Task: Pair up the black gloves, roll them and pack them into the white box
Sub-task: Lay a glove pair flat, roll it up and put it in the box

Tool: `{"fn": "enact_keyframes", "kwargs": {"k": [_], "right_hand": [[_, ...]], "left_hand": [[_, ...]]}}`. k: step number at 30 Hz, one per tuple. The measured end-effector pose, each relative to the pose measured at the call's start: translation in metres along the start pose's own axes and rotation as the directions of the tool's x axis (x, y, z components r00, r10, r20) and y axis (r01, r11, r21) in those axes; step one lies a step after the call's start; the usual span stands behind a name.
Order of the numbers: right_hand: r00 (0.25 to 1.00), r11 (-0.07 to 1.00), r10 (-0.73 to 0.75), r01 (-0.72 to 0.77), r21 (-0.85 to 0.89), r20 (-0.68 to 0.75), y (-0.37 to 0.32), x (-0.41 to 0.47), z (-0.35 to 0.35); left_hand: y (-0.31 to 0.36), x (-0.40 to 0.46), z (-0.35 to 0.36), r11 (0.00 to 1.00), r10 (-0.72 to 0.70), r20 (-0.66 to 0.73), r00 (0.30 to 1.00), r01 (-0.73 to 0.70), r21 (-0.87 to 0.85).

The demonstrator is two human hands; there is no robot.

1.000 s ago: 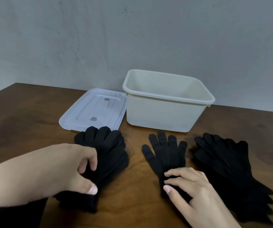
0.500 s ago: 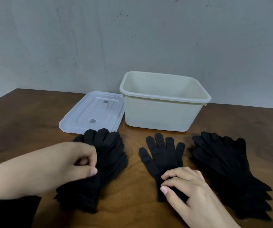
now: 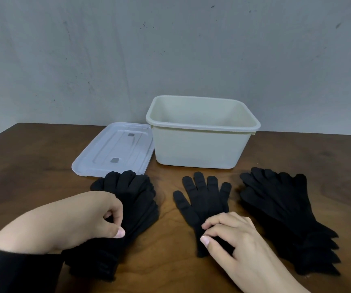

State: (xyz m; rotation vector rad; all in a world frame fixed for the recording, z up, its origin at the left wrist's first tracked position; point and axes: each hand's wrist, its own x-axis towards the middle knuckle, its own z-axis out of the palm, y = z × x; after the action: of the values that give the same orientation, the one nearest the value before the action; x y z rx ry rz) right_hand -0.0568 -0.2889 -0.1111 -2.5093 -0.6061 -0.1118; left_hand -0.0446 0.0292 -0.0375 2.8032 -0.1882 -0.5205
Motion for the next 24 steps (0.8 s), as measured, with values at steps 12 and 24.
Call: {"fn": "enact_keyframes", "kwargs": {"k": [12, 24], "right_hand": [[0.996, 0.962, 0.027, -0.002, 0.272, -0.088, -0.032, -0.005, -0.025], [0.928, 0.9, 0.226, -0.083, 0.428, -0.295, -0.05, 0.023, -0.083]], "left_hand": [[0.077, -0.004, -0.015, 0.39, -0.105, -0.455, 0.884, -0.384, -0.837], [0.119, 0.029, 0.029, 0.462, -0.119, -0.596, 0.794, -0.487, -0.741]]}}
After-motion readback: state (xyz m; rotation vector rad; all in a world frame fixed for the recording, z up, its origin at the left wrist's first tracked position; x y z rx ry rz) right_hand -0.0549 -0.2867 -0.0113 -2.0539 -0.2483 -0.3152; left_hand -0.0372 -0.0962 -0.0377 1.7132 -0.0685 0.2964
